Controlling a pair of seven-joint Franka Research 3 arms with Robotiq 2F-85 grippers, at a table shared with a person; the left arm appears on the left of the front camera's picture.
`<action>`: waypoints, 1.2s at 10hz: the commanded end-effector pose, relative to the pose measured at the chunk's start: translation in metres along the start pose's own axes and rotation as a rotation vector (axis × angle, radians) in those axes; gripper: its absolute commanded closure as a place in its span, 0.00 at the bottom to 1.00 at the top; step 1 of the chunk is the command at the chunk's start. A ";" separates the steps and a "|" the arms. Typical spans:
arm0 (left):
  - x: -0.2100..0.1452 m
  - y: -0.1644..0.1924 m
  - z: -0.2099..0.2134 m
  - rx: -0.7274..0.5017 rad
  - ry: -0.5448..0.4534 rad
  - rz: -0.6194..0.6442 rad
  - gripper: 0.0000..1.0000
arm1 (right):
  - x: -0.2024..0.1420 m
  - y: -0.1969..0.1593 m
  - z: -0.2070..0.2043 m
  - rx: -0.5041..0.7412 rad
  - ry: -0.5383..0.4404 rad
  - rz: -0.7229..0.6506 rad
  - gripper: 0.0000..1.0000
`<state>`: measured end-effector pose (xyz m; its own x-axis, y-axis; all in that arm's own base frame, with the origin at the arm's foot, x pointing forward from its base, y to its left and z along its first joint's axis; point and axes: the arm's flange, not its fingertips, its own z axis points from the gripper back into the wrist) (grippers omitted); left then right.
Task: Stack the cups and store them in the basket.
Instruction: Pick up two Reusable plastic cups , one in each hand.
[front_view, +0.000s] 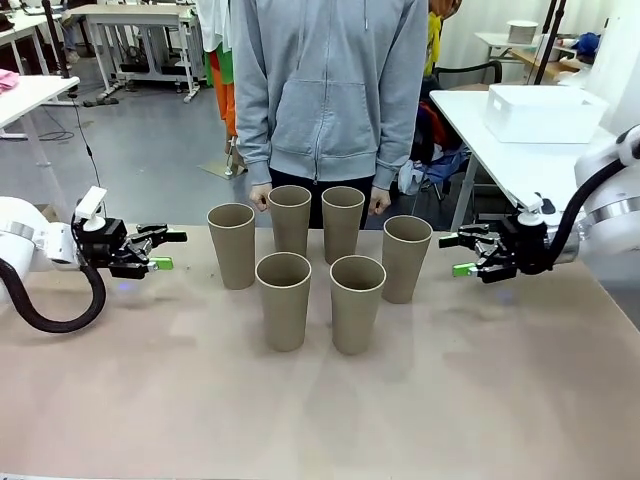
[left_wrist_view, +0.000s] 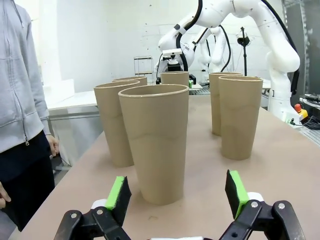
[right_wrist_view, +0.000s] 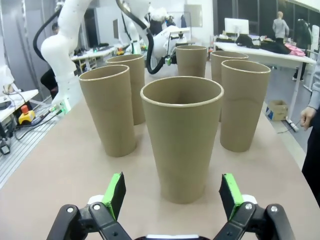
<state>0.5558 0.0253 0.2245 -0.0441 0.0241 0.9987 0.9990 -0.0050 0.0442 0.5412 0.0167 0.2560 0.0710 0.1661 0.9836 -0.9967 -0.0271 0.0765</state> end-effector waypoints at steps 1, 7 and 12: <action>-0.001 0.000 -0.006 0.034 -0.028 -0.024 0.00 | -0.006 0.002 -0.017 -0.022 -0.062 0.032 0.00; -0.004 0.015 -0.025 0.031 -0.011 -0.030 0.00 | -0.020 -0.002 -0.040 -0.031 -0.137 0.014 0.00; -0.018 0.029 -0.046 0.086 0.009 -0.016 0.00 | -0.025 -0.005 -0.055 -0.074 -0.163 0.039 0.00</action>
<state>0.5797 -0.0140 0.2087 -0.0547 0.0135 0.9984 0.9966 0.0620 0.0538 0.5438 0.0582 0.2266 0.0727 0.0162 0.9972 -0.9971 0.0216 0.0723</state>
